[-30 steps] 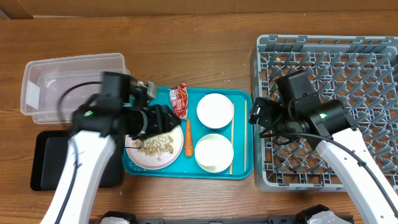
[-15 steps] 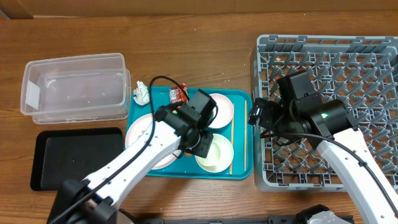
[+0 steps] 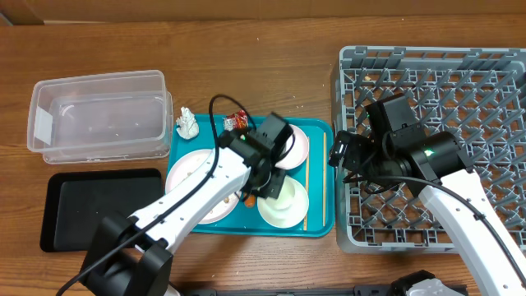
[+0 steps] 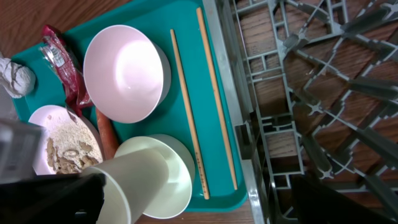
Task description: Sort waste into correct bins and load items into the dishwasher
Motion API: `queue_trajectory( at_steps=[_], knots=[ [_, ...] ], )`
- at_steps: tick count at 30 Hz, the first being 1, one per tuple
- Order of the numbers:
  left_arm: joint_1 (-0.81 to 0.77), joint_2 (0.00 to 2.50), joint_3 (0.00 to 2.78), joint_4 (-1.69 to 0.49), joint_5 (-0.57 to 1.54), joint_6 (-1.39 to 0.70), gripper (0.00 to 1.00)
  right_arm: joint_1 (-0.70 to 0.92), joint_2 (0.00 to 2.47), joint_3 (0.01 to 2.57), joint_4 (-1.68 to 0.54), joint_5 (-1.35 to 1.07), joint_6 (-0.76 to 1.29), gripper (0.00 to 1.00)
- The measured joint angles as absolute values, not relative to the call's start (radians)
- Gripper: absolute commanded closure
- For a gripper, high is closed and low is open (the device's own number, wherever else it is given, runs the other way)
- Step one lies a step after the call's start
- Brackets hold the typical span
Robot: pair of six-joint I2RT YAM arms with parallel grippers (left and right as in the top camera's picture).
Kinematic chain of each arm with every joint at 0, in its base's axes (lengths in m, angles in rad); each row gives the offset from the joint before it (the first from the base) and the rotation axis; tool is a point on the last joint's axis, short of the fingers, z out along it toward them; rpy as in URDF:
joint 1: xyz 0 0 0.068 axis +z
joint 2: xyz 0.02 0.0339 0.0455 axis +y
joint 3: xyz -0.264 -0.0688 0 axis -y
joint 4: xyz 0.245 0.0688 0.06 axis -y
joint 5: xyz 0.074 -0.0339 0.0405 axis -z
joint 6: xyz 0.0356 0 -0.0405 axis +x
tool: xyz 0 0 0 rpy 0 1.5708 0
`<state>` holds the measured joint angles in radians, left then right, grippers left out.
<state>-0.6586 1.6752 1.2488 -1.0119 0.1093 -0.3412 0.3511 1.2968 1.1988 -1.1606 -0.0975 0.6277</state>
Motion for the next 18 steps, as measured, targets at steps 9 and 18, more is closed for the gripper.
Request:
queue_trajectory(
  at_steps=[9,18],
  knots=[
    [-0.542,1.649,1.553,-1.208,0.139,-0.34,0.96,0.35,1.297,1.199,-1.145,-0.14,0.6,0.01],
    [-0.164,1.645,1.6,-1.241,0.686,-0.216,0.96,0.347,1.297,1.199,-0.884,-0.63,0.342,0.06]
  ],
)
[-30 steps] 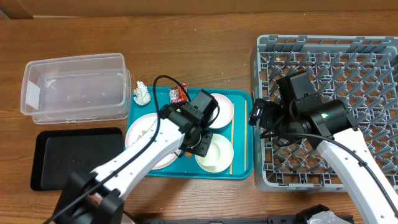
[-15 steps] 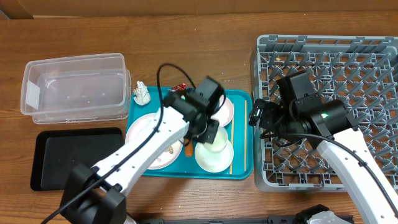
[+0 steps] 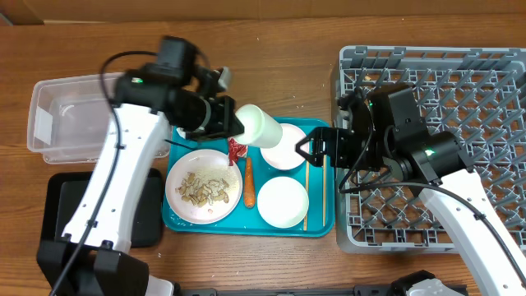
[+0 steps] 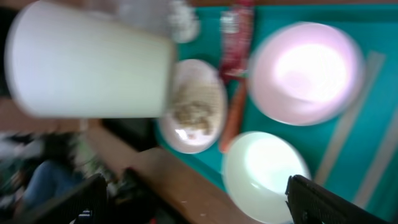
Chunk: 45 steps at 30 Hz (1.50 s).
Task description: Sort waste into correct bins and load items into the dishwasher
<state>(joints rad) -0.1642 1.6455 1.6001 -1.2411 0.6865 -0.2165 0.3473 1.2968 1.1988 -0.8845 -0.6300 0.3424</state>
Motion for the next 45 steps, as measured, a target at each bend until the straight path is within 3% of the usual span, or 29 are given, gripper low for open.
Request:
queue_trajectory(
  at_steps=[7,12,35,45],
  knots=[
    [-0.118,1.645,1.6,-1.272,1.02,-0.116,0.96,0.348,1.296,1.199,-0.577,-0.981,0.286,0.06],
    [-0.115,1.644,1.602,-1.269,1.171,-0.087,0.96,0.329,1.295,1.2,-0.509,-1.046,0.31,0.05],
    [-0.142,1.643,1.602,-1.272,1.38,-0.071,0.96,0.349,1.275,1.2,-0.489,-1.005,0.322,0.05],
    [-0.072,1.638,1.602,-1.309,1.38,-0.07,0.96,0.348,1.279,1.2,-0.474,-0.953,0.365,0.0]
  ],
)
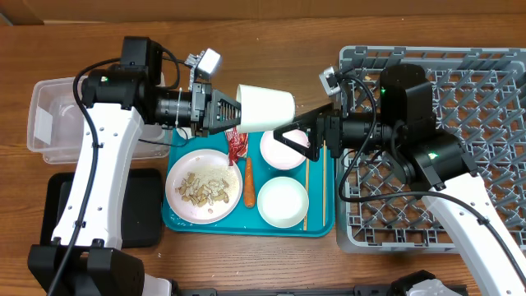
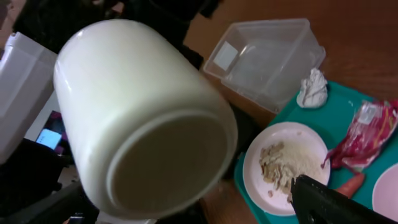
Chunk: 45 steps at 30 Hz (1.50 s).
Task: Sort waste into correct bins and load items into the dishwasher
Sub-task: 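Carry the white cup with right gripper and place it in the rack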
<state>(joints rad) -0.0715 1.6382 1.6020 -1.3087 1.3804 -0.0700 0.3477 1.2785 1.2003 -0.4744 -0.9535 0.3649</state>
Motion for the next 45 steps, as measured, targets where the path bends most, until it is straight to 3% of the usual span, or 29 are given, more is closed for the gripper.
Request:
queue_trajectory(
  at_steps=[7,17,18,19,21,23,30,33,38,40,45],
  knots=[
    [-0.118,1.638,1.602,-1.328,1.381,-0.067,0.96,0.347,1.28,1.201,-0.245,-1.079,0.365,0.0],
    [-0.144,1.621,1.602,-1.333,1.406,-0.059,0.93,0.337,1.284,1.201,-0.244,-1.149,0.362,0.34],
    [-0.144,1.621,1.602,-1.332,1.408,-0.054,0.83,0.335,1.284,1.201,-0.245,-1.152,0.364,0.34],
    [-0.144,1.621,1.602,-1.331,1.41,-0.047,0.66,0.334,1.284,1.201,-0.246,-1.153,0.366,0.33],
    [-0.144,1.621,1.602,-1.327,1.405,-0.049,0.19,0.337,1.284,1.201,-0.247,-1.16,0.366,0.33],
    [-0.142,1.621,1.602,-1.328,1.404,-0.051,0.0,0.342,1.28,1.201,-0.255,-1.151,0.366,0.31],
    [-0.054,1.621,1.603,-1.264,1.417,-0.106,0.0,0.31,1.169,1.201,-0.516,-0.939,0.319,0.31],
    [0.02,1.621,1.603,-1.262,1.422,-0.12,0.01,0.223,1.087,1.202,-0.677,-0.807,0.306,0.33],
    [0.127,1.621,1.603,-1.271,1.404,-0.123,0.1,0.004,0.966,1.204,-0.976,-0.581,0.295,0.33],
    [0.147,1.619,1.603,-1.295,1.341,-0.113,0.14,-0.091,0.937,1.205,-1.094,-0.511,0.293,0.33],
    [0.155,1.576,1.604,-1.392,0.919,-0.142,0.16,-0.263,0.937,1.205,-1.253,-0.398,0.279,0.34]
  ],
)
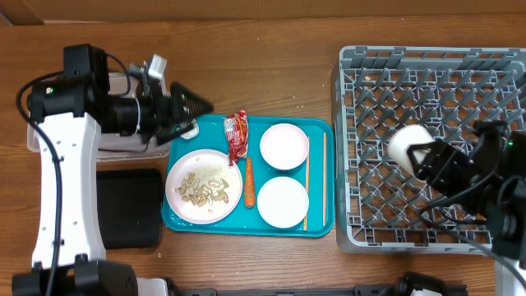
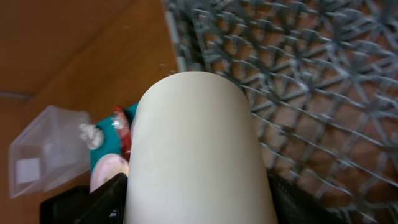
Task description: Sort waste into correct bins and load items into the dishwasher
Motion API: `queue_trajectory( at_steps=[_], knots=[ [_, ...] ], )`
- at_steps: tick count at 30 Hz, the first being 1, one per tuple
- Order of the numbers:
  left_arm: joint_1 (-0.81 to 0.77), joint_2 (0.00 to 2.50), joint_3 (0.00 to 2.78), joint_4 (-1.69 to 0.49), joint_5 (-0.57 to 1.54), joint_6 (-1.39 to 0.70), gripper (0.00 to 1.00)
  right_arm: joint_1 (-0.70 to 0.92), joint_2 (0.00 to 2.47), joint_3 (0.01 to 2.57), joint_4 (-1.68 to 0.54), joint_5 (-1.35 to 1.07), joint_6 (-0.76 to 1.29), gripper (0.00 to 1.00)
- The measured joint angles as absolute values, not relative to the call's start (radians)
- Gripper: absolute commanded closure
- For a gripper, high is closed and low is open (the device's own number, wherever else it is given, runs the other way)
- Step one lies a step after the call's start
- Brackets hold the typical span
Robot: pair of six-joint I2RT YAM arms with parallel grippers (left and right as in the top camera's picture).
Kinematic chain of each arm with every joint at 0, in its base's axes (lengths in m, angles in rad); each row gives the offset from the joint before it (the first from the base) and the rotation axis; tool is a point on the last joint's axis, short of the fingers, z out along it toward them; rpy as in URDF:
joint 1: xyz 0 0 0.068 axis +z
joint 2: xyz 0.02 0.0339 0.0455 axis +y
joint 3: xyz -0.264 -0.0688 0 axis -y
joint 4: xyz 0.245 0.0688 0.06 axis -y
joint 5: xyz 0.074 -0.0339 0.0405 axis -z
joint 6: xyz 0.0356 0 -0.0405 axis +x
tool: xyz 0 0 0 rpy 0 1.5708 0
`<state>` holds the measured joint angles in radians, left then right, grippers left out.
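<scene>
A white cup (image 1: 406, 145) lies sideways just above the grey dishwasher rack (image 1: 493, 74), in its left middle part. My right gripper (image 1: 426, 156) is shut on it, and the cup (image 2: 199, 149) fills the right wrist view with the black fingers (image 2: 102, 199) at both sides. My left gripper (image 1: 201, 111) stands open and empty over the teal tray's (image 1: 320, 226) upper left corner. On the tray are a plate of food scraps (image 1: 201, 186), a carrot (image 1: 247, 182), a red wrapper (image 1: 237, 135), two bowls (image 1: 284, 145) (image 1: 282, 201) and chopsticks (image 1: 324, 164).
A clear plastic container (image 1: 49, 123) sits at the left behind my left arm, with a black tray (image 1: 131, 205) in front of it. A crumpled tissue (image 2: 93, 132) lies at the teal tray's corner. The rack's (image 2: 311, 74) prongs stand upright.
The cup has passed from my left gripper to my right one, which now holds it over the rack. My left gripper has opened and drawn back to the left.
My left gripper was at the cup lying on the lower bowl in the tray. Then it held the cup above the tray's upper edge, then out towards my open right gripper. Now my right gripper has the cup over the rack.
</scene>
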<state>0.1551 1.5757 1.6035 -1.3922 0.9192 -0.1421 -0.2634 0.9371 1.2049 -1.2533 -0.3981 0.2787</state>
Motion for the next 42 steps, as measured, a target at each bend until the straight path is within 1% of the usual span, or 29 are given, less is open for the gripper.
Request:
queue_trajectory(
  at_steps=[2,3,4,5,9,14,19,24,27,30,34,38,42],
  knots=[
    [0.154,1.548,1.604,-1.437,0.709,-0.205,0.12,-0.289,0.961,1.205,-1.277,-0.373,0.257,0.34],
    [0.154,1.539,1.604,-1.449,0.642,-0.228,0.07,-0.291,0.977,1.205,-1.289,-0.363,0.249,0.34],
    [0.155,1.52,1.604,-1.476,0.496,-0.286,0.02,-0.291,0.997,1.205,-1.307,-0.357,0.239,0.35],
    [0.155,1.507,1.604,-1.496,0.391,-0.33,0.0,-0.287,1.019,1.205,-1.329,-0.352,0.229,0.34],
    [0.155,1.461,1.604,-1.525,0.088,-0.445,0.0,-0.249,1.11,1.205,-1.434,-0.337,0.189,0.35],
    [0.155,1.443,1.604,-1.526,-0.12,-0.499,0.0,-0.155,1.205,1.199,-1.431,-0.303,0.173,0.35],
    [0.155,1.443,1.604,-1.52,-0.192,-0.516,0.0,-0.117,1.252,1.198,-1.444,-0.268,0.183,0.35],
    [0.155,1.443,1.604,-1.52,-0.215,-0.522,0.0,-0.08,1.279,1.195,-1.454,-0.254,0.191,0.35],
    [0.155,1.443,1.604,-1.52,-0.219,-0.522,0.0,-0.041,1.282,1.182,-1.45,-0.248,0.213,0.3],
    [0.155,1.443,1.604,-1.519,-0.222,-0.522,0.0,0.009,1.282,1.166,-1.447,-0.222,0.252,0.29],
    [0.155,1.443,1.604,-1.519,-0.222,-0.522,0.0,0.051,1.282,1.139,-1.404,-0.171,0.3,0.21],
    [0.155,1.443,1.604,-1.52,-0.222,-0.522,0.0,0.06,1.283,1.136,-1.342,-0.152,0.319,0.19],
    [0.155,1.443,1.604,-1.519,-0.222,-0.522,0.0,0.061,1.283,1.166,-1.335,-0.172,0.313,0.19]
  ],
)
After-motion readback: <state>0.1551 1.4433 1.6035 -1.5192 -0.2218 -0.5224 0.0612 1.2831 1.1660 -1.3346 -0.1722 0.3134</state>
